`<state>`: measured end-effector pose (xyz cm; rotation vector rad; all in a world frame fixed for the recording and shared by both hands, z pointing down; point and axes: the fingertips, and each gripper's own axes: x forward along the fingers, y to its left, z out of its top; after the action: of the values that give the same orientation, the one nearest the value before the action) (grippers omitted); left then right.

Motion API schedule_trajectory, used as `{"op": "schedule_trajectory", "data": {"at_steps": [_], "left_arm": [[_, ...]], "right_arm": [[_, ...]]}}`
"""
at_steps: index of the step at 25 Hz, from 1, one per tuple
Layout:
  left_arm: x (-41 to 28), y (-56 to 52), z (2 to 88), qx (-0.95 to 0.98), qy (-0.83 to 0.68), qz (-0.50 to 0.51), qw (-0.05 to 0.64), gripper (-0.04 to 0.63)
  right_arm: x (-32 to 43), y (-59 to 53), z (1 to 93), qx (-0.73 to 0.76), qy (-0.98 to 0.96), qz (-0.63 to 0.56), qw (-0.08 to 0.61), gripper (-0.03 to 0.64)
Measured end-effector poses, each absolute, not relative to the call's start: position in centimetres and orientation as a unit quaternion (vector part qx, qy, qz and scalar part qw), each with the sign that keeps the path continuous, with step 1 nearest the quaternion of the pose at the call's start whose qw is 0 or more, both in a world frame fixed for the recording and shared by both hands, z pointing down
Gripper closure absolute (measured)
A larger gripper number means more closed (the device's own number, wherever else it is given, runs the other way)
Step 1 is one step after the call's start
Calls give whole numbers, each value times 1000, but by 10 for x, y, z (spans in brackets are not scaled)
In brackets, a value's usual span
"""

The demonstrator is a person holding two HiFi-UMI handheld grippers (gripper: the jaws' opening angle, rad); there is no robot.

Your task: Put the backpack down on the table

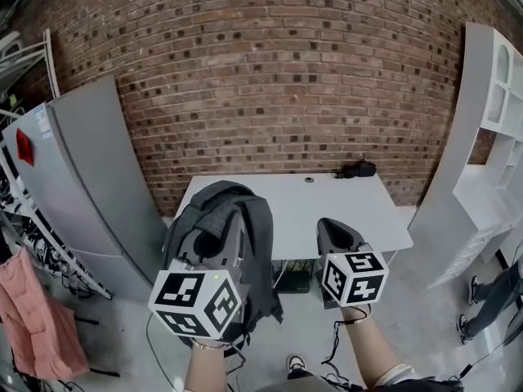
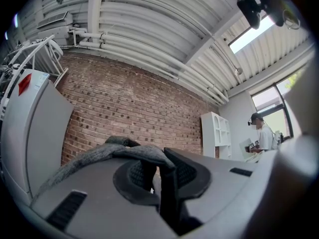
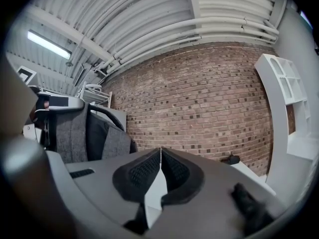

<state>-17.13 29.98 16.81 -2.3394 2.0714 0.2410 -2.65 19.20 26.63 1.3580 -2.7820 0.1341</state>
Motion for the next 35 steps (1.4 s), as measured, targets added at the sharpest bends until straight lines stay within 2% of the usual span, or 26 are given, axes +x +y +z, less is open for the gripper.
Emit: {"op": "schedule_trajectory", "data": {"at_steps": [15, 35], "left_arm": [[-172, 210, 150, -728, 681, 77, 14, 541], [-156, 103, 154, -702, 708, 72, 20, 541]], "right_arm": [[-35, 95, 246, 415, -909, 32, 14, 586], [-14, -19, 274, 394, -917, 59, 19, 586]]}}
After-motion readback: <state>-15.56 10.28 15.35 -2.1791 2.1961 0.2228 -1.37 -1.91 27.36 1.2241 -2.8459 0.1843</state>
